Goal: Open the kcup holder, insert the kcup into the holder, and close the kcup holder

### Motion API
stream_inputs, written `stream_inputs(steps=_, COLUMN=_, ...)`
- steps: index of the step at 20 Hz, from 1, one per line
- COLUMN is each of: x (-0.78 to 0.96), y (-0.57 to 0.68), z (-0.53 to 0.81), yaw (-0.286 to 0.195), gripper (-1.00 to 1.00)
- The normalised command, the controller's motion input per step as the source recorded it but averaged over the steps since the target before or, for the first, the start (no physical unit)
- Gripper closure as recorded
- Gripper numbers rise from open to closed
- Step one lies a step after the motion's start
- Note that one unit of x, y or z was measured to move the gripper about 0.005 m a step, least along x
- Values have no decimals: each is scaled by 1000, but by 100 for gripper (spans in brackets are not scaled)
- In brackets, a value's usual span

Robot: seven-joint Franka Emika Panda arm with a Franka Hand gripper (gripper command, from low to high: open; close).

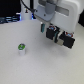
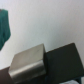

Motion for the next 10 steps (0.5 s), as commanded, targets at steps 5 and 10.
stream_inputs(steps=5, x=-421, y=-445, z=3, yaw=-227, gripper=-100)
stream_inputs(steps=10, x=-394, y=-459, z=-13, yaw=-221, gripper=-100)
